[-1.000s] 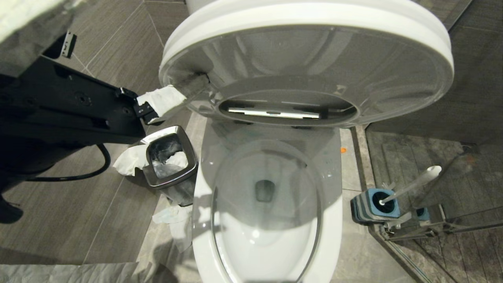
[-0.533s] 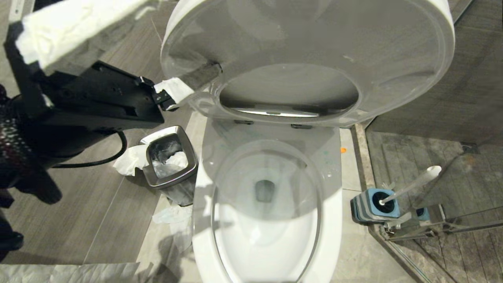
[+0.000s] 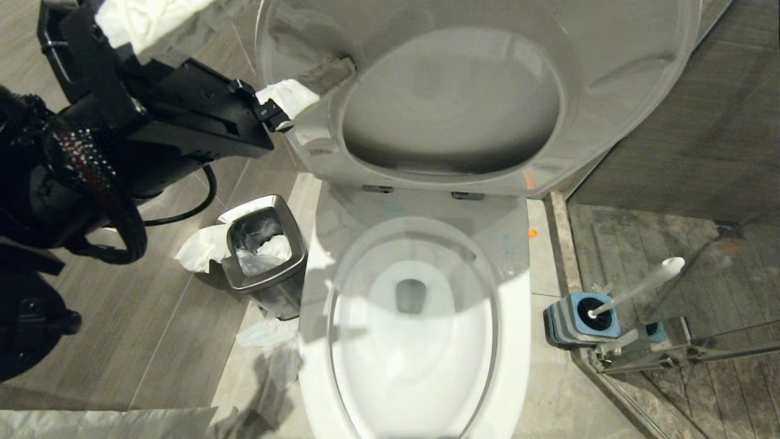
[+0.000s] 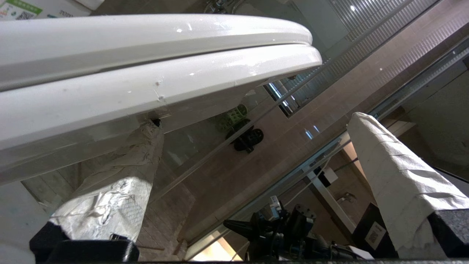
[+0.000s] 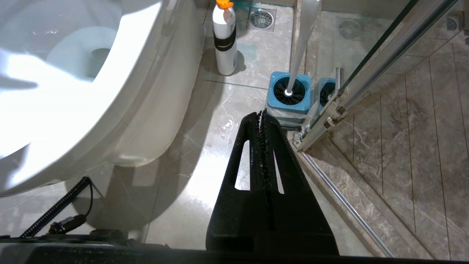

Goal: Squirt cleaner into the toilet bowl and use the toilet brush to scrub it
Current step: Use the left hand to lift the toilet lid slightly

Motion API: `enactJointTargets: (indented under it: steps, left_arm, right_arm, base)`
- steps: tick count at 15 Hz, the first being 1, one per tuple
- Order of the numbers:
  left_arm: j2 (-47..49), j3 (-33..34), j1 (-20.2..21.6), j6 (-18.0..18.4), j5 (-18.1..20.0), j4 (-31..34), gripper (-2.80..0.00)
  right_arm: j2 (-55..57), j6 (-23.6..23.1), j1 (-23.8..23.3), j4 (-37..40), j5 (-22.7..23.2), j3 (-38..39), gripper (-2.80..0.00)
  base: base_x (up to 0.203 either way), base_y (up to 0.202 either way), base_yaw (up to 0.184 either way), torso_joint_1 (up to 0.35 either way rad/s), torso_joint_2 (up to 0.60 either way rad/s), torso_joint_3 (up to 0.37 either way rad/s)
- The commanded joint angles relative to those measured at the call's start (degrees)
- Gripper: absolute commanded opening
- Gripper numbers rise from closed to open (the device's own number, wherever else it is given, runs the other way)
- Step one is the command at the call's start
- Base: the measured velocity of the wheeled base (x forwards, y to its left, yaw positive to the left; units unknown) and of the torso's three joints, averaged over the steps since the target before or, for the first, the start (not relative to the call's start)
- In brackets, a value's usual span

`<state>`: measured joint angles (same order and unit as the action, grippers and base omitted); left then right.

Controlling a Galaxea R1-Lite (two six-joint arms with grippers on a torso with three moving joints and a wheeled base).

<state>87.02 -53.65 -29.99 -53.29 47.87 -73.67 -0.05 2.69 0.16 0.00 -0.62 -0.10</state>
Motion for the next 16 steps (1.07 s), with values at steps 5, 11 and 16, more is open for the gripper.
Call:
enactJointTargets:
  steps: [5, 11, 16]
  left_arm:
    - [7.7, -6.5, 2.1, 5.4, 0.3, -0.5, 0.0]
    - [15.7, -16.6, 5.1, 5.5, 0.3, 0.4, 0.0]
    - [24.4, -29.1, 7.6, 5.5, 0.4, 2.5, 0.0]
  right_arm:
    - [0.0, 0.0, 0.0, 0.0, 0.0, 0.0, -2.8]
    - [0.0, 0.0, 0.0, 0.0, 0.0, 0.0, -2.8]
    - [0.0, 0.0, 0.0, 0.0, 0.0, 0.0, -2.8]
  base:
    - [0.0, 0.0, 0.0, 0.0, 0.0, 0.0]
    - [0.0, 0.0, 0.0, 0.0, 0.0, 0.0]
    - [0.0, 0.0, 0.0, 0.0, 0.0, 0.0]
